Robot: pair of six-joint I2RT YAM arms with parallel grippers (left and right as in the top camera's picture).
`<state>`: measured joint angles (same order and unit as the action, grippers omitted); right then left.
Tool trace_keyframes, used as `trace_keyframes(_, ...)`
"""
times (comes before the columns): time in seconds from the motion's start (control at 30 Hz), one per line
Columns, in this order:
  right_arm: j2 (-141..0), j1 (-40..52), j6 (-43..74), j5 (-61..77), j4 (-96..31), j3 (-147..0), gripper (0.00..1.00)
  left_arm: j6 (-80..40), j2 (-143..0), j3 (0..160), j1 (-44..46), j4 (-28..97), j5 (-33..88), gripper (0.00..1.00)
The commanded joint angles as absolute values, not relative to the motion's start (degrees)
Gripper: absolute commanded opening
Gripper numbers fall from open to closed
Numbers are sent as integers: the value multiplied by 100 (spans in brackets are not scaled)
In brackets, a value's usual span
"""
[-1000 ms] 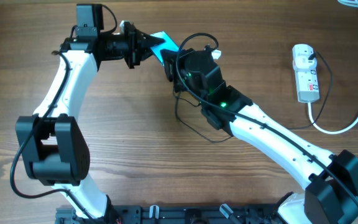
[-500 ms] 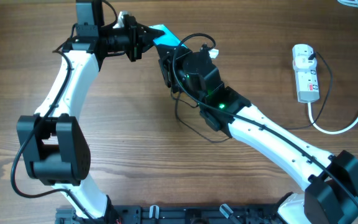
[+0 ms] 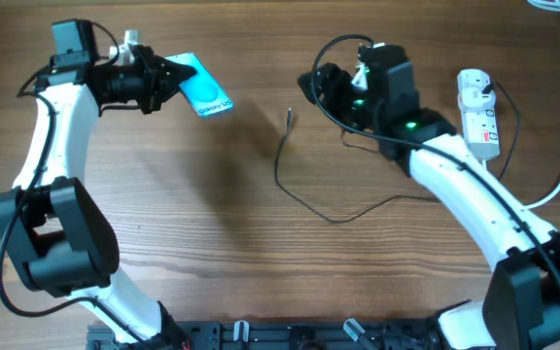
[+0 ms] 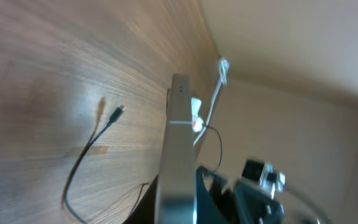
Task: Plug charger to phone and switch on socket
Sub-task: 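Grasp the black cable's USB-C plug with the right gripper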
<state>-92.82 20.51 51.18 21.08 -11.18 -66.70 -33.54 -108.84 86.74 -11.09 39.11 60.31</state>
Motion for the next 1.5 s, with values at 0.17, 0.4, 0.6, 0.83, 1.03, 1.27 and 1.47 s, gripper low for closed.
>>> trace_keyframes(0.17, -9395, 1966, 3295, 2705, -1942, -7019, 57, -2967, -10763, 8733, -1621, 3948, 7522, 4)
trace_keyframes(0.4, -10466, 2178, 3148, 2375, -2423, -8112, 49, -3354, -10763, 8733, -1761, 3833, 7520, 4)
trace_keyframes(0.6, -11668, 2633, 3144, 1396, -2178, -8276, 45, -3352, -10763, 8733, -1758, 3835, 7518, 4)
trace_keyframes(0.83, -12283, 2790, 3144, 974, -1500, -8276, 37, -3354, -10763, 8733, -1758, 3839, 7520, 4)
trace_keyframes(1.03, -12346, 2790, 3035, 637, -1455, -8208, 33, -3354, -10763, 8733, -1758, 3839, 7518, 4)
trace_keyframes(1.27, -12409, 2880, 3039, 637, -1376, -8001, 29, -3395, -10763, 8733, -1758, 3839, 7520, 4)
trace_keyframes(1.47, -12682, 2915, 3752, 683, -1426, -8001, 27, -3393, -10763, 8733, -1758, 3839, 7520, 4)
